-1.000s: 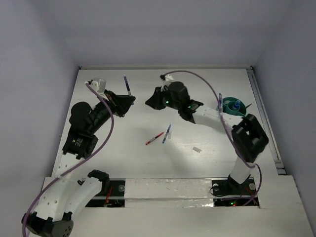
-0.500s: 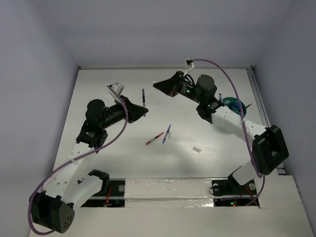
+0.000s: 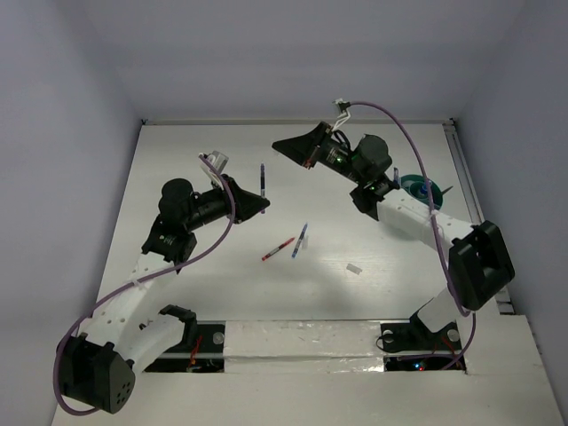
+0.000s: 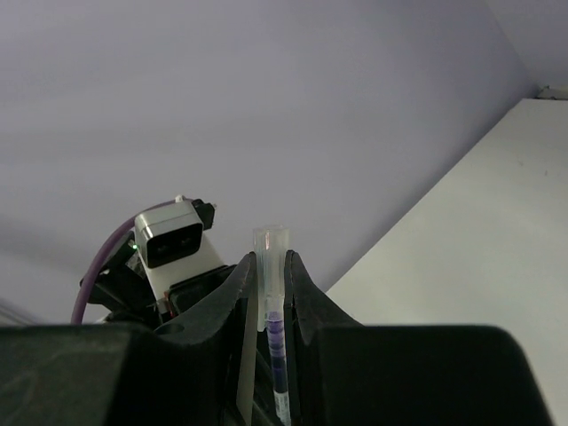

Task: Sort the stationery into containers
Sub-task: Close the pen cap on the pen.

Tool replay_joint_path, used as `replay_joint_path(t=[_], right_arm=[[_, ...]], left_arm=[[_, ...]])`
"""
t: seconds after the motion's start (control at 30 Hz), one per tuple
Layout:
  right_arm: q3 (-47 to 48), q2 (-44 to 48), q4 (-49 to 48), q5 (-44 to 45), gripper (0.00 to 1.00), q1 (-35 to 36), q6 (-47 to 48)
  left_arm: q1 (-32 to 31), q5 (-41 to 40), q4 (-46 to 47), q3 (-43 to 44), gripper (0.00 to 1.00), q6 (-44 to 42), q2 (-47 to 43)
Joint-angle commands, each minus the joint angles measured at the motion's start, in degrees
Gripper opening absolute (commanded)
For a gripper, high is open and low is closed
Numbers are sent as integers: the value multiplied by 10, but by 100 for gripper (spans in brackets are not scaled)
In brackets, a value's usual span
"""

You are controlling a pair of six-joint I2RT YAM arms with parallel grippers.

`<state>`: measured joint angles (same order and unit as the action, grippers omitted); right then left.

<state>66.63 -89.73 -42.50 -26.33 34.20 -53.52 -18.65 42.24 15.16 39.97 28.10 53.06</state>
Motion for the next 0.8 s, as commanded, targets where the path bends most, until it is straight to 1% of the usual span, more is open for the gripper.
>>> replay_joint_path(t=[0.0, 0.37, 0.77], right_arm=[[44, -16, -56, 7, 0, 17, 3], [72, -47, -65, 10, 0, 44, 13], [59, -44, -66, 12, 0, 44, 16]], left_arm=[[-2, 23, 43, 3, 0, -7, -6], [-2, 36, 51, -2, 0, 2, -4], [-2, 18, 55, -4, 0, 6, -14]])
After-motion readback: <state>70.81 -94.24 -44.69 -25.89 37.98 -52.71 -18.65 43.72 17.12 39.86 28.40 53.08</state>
